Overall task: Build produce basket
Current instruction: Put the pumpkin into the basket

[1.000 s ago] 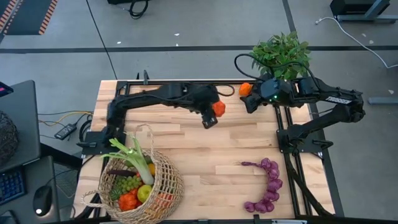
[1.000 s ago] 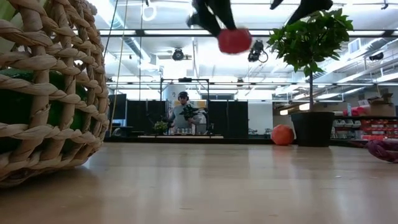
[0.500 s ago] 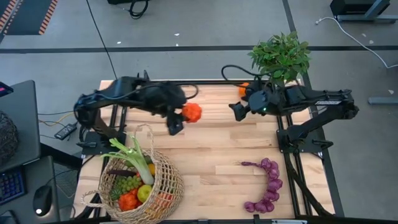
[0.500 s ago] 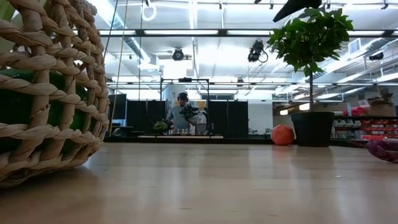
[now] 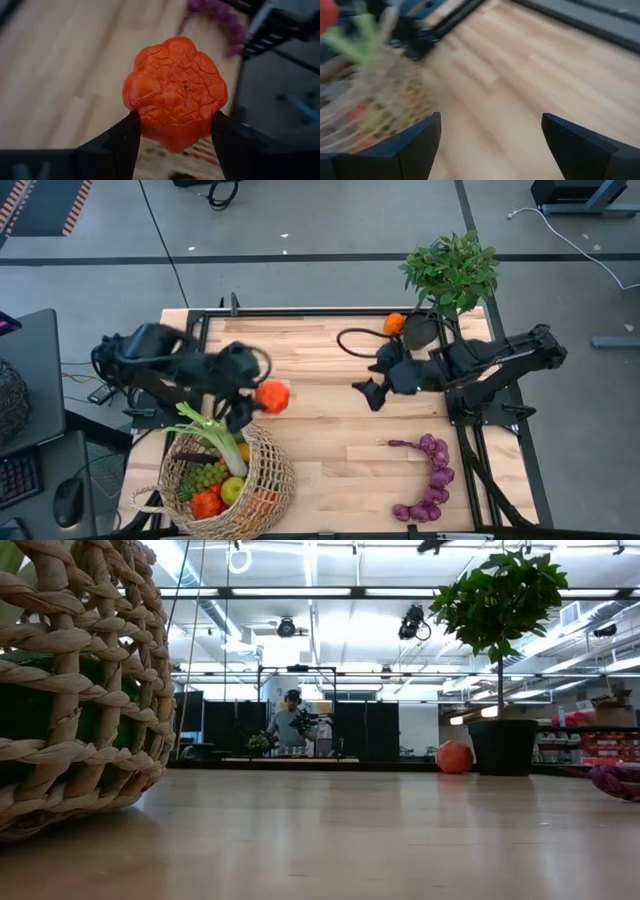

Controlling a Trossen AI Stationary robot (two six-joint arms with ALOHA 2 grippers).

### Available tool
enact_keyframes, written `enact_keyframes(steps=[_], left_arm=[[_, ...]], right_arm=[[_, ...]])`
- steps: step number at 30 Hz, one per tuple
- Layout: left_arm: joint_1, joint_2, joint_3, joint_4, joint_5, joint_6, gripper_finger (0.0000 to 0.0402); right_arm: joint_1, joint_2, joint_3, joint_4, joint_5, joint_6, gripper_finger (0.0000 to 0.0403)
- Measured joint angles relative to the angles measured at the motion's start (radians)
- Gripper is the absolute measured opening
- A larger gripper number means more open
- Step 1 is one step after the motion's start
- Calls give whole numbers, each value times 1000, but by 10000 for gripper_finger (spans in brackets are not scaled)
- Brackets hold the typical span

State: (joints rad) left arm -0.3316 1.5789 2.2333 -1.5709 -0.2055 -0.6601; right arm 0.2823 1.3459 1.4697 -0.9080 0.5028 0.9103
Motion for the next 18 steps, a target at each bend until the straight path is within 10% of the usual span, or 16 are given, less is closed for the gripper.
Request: enact_keyframes(steps=[18], left_arm=[[-349, -6, 0, -1, 125, -467, 222]], right_arm=[[317, -4, 0, 10, 131, -25, 348]])
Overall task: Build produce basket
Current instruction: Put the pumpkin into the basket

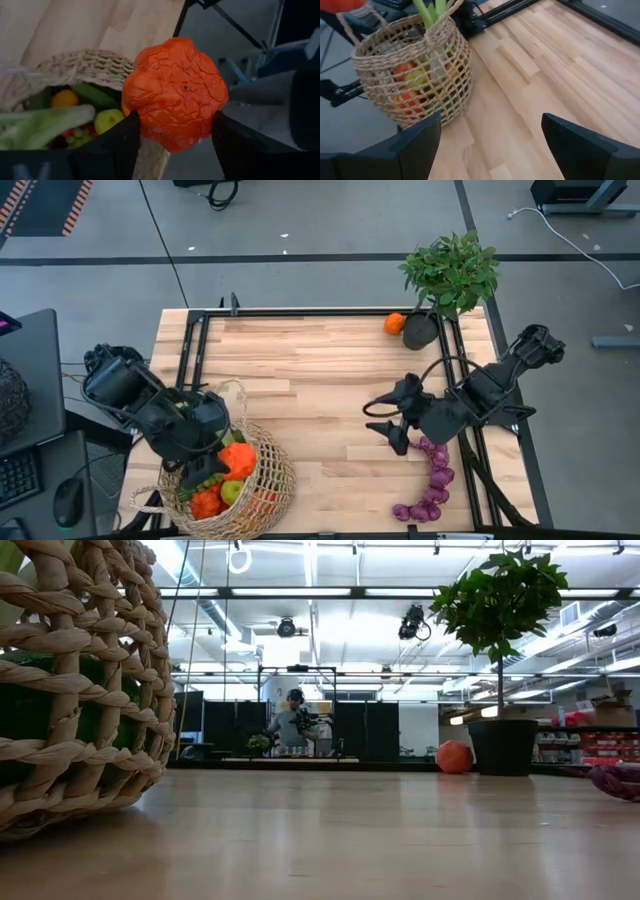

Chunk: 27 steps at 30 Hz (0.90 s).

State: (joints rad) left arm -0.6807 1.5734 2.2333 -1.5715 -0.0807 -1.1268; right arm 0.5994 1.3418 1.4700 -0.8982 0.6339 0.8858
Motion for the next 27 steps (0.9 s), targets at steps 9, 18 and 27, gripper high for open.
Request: enact_keyframes(steps=[9, 18, 27], left_arm=[[-107, -16, -44, 1, 3, -108, 220], [-190, -225, -419, 0, 52, -305, 221], [-198, -360, -586, 2, 51, -592, 242]], right_arm=[[100, 14, 0, 3, 131, 62, 348], [125, 16, 0, 6, 153, 65, 348], [79, 16, 0, 6, 161, 31, 348]])
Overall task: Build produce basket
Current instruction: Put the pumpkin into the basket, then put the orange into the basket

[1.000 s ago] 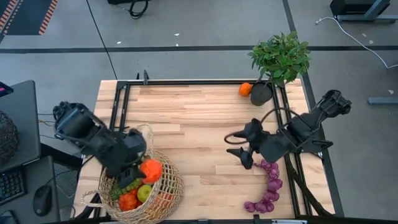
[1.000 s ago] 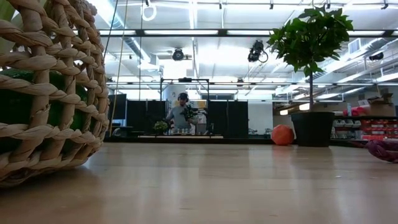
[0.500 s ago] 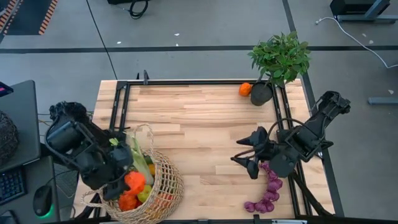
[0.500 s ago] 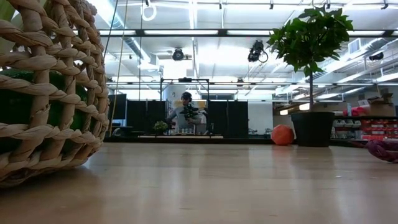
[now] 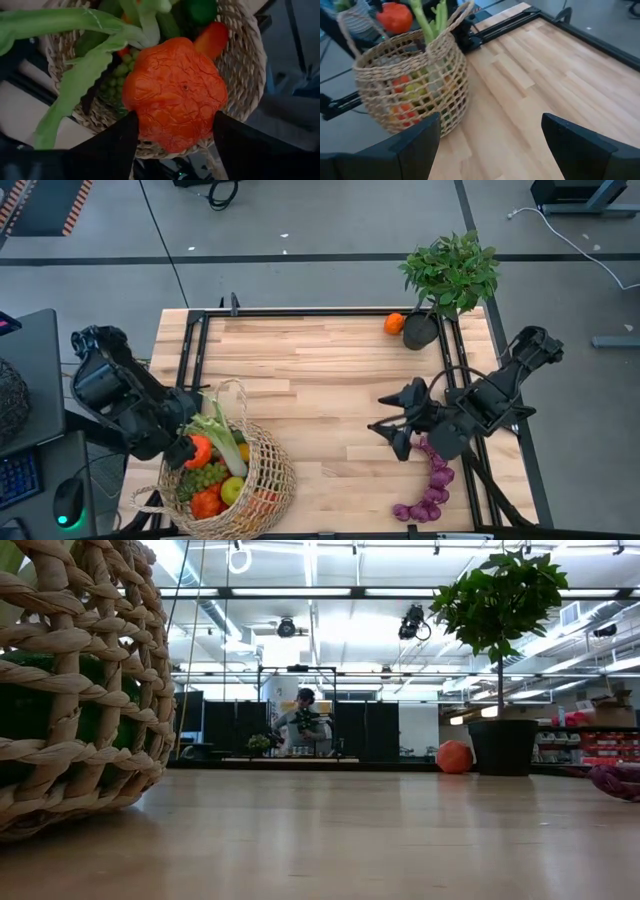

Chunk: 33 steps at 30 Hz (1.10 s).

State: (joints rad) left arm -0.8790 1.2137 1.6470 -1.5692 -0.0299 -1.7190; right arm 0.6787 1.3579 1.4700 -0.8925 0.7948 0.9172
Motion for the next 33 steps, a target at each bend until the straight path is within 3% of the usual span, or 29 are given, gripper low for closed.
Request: enact_keyframes(steps=[12, 21, 29, 33], left_arm=[[-8, 11, 0, 2, -10, 112, 276], [-17, 99, 0, 1, 22, 293, 391], [58, 107, 56, 44, 73, 351, 381], [104, 106, 187, 103, -63, 418, 381]], right_arm=[[-79, 0, 0, 0, -34, -43, 348], [-77, 0, 0, 0, -59, -48, 348], [-73, 0, 0, -54, -58, 7, 348], [-112, 0, 0, -174, -57, 56, 348]])
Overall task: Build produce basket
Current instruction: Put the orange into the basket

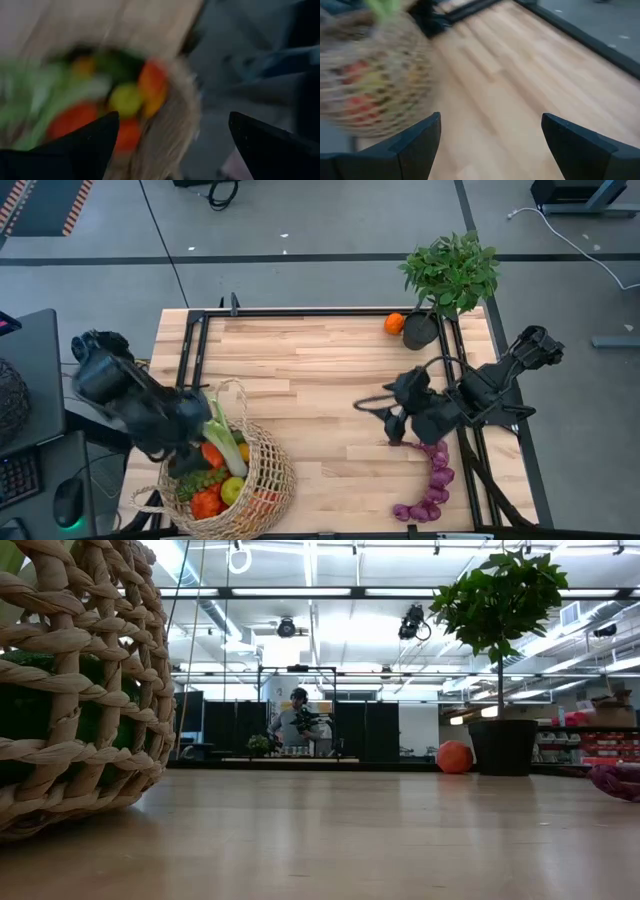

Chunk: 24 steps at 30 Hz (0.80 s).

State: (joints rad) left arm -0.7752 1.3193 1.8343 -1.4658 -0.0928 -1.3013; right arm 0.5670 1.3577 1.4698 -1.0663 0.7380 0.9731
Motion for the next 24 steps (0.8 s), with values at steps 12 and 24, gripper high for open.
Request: enact_keyframes(steps=[12, 24], left_arm=[[272, -2, 316, 183, -417, 765, 380], [796, 72, 328, 416, -11, 1124, 380]], right_arm=[[-360, 28, 0, -74, -136, -199, 348], [-778, 221, 0, -97, -403, -602, 348]])
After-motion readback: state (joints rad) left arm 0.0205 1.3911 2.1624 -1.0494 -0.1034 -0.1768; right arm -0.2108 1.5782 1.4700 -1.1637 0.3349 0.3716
